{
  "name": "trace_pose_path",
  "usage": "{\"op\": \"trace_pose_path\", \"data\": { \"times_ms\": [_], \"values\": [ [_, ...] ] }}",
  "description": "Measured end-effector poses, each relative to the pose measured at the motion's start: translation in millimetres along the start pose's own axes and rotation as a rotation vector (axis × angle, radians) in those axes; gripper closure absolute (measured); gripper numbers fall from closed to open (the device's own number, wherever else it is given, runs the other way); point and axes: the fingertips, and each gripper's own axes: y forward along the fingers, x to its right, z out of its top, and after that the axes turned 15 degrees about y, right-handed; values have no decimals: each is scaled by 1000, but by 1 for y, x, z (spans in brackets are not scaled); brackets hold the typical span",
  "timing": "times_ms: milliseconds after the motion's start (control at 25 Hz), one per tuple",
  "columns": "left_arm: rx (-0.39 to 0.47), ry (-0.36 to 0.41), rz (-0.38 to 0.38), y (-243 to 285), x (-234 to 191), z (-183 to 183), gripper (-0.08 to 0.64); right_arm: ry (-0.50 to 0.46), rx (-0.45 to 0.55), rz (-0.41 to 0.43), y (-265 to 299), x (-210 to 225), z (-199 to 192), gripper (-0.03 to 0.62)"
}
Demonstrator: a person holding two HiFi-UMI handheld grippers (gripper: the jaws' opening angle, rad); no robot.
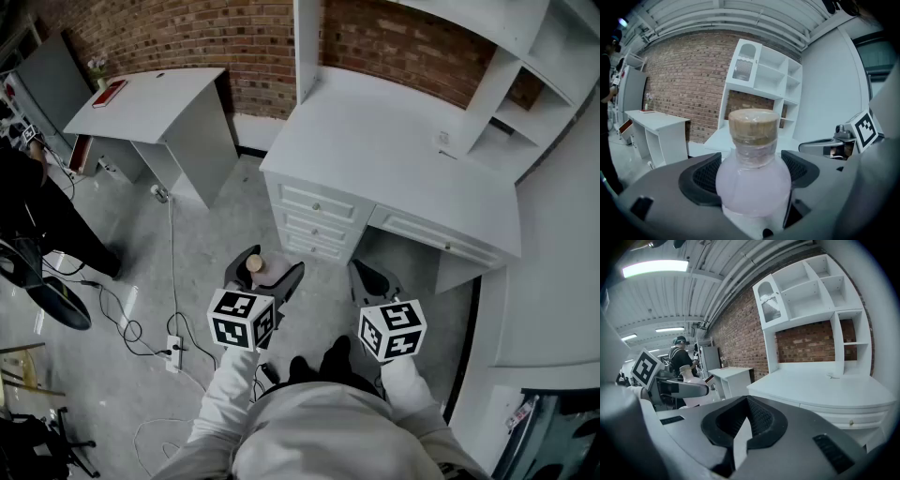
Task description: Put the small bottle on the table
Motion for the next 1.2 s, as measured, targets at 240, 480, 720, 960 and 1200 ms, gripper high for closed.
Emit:
{"op": "trace_pose_path", "data": {
  "times_ms": [240, 480, 720, 960, 1200],
  "values": [
    [-15, 41, -26, -20, 0, -11, 167, -9, 7, -13, -7, -23, -19, 565],
    [-22, 60, -34, -35, 0, -19, 167, 8, 38, -20, -14, -36, -26, 565],
    [-31, 52, -43, -22, -7, -19, 167, 23, 57, -67, -10, -16, -17, 565],
    [-44, -2, -36, 11, -29, -18, 167, 43, 77, -81, 16, 11, 0, 565],
    [-52, 17, 10, 71, -64, 1, 167, 51, 117, -72, 61, 52, 46, 565]
  ]
}}
